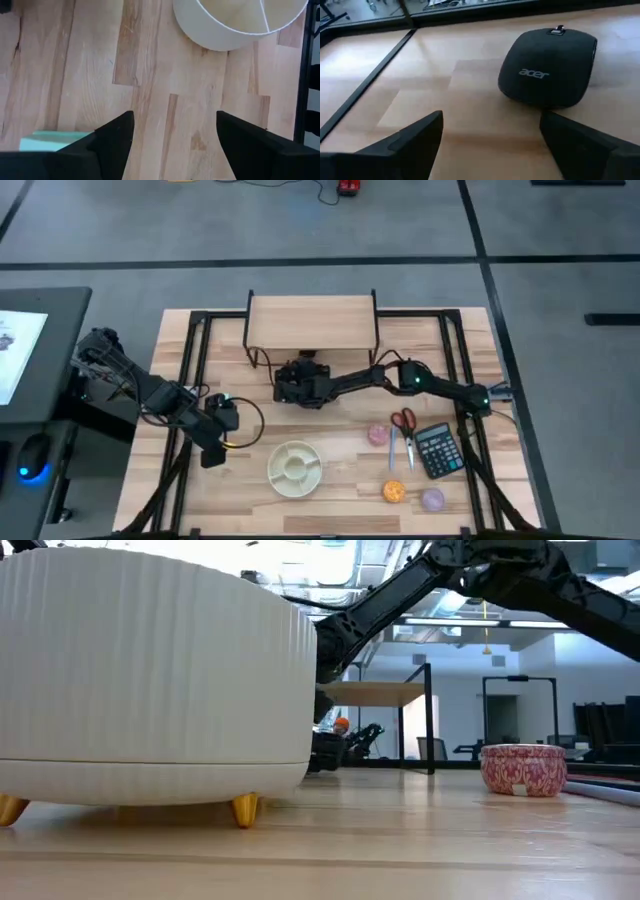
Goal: Stock shelves
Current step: Remove the black mouse from under the shelf
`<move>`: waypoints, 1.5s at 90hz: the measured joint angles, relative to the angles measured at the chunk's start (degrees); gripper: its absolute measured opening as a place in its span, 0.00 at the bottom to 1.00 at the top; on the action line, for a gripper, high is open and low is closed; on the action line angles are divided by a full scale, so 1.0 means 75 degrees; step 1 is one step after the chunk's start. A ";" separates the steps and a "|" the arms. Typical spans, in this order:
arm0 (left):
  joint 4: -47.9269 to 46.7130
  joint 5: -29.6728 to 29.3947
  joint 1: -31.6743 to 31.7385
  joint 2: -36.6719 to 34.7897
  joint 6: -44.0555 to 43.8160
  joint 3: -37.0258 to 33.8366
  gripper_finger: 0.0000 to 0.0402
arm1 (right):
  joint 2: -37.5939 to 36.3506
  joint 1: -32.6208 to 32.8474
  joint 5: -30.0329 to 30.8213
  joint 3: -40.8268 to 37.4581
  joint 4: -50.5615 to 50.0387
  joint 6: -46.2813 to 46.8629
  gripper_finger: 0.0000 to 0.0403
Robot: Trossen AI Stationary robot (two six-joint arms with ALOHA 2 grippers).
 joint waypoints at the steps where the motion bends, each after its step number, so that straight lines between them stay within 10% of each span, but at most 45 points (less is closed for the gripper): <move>1: 0.0002 -0.0008 0.0000 0.0000 0.0003 0.0000 0.64 | 0.0000 -0.0020 -0.0008 0.0000 -0.0002 0.0000 0.81; 77: 0.0037 -0.0074 0.0000 0.0000 0.0364 0.0000 0.64 | 0.0003 -0.0540 0.0053 -0.0023 -0.0114 -0.0081 0.77; 135: 0.0069 -0.0065 0.0000 -0.0001 0.0316 0.0000 0.64 | 0.0000 -0.0543 0.0181 -0.0038 -0.0657 0.0399 0.25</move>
